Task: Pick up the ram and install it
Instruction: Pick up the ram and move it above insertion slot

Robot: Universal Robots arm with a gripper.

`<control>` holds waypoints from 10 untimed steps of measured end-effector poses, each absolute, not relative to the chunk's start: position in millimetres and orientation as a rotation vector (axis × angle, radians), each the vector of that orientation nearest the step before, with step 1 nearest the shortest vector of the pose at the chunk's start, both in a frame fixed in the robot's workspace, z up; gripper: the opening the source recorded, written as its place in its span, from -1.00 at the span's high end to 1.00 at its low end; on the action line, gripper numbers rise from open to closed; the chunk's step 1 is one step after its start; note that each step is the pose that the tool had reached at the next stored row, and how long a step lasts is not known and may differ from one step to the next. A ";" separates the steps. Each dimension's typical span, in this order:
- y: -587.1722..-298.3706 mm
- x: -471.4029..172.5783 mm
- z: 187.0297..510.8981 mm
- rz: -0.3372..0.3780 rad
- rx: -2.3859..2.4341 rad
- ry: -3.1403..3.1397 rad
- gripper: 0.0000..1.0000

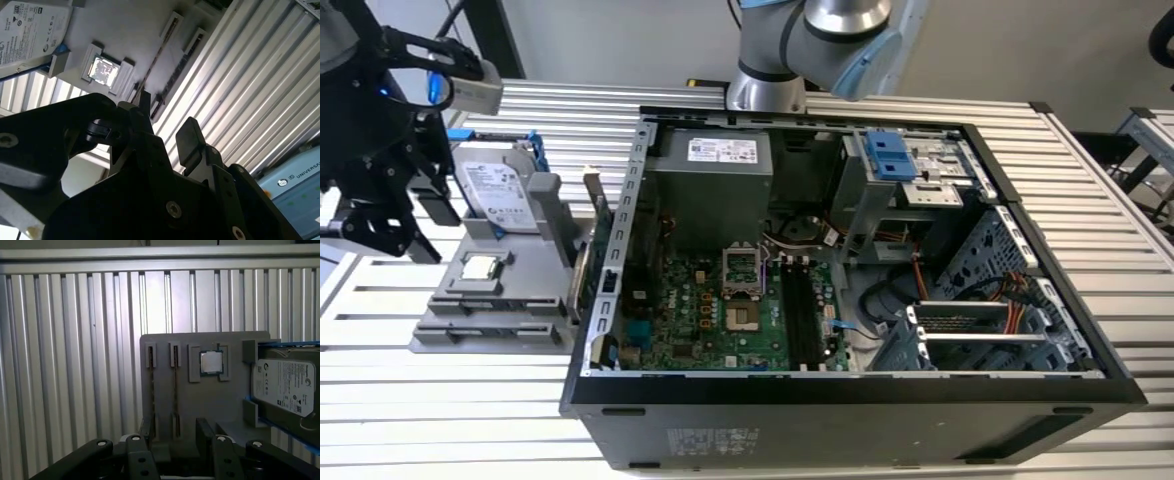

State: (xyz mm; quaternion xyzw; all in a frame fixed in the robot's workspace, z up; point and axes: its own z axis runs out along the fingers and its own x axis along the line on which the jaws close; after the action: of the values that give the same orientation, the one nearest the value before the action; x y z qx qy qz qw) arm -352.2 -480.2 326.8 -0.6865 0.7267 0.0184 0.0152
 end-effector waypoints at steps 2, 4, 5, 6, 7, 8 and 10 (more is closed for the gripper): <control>-480.3 -352.2 325.2 0.057 -2.136 2.261 -1.00; -480.3 -352.2 323.7 0.057 -2.136 2.261 -1.00; -480.2 -352.2 323.0 0.057 -2.136 2.261 -1.00; -480.2 -352.2 322.3 0.057 -2.136 2.261 -1.00; -480.2 -352.2 321.7 0.057 -2.136 2.261 -1.00; -480.2 -352.2 321.2 0.057 -2.136 2.261 -1.00; -480.2 -352.2 320.9 0.057 -2.136 2.262 -1.00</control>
State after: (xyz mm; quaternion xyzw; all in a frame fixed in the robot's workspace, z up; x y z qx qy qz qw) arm -352.2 -480.2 320.9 -0.6865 0.7268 0.0184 0.0151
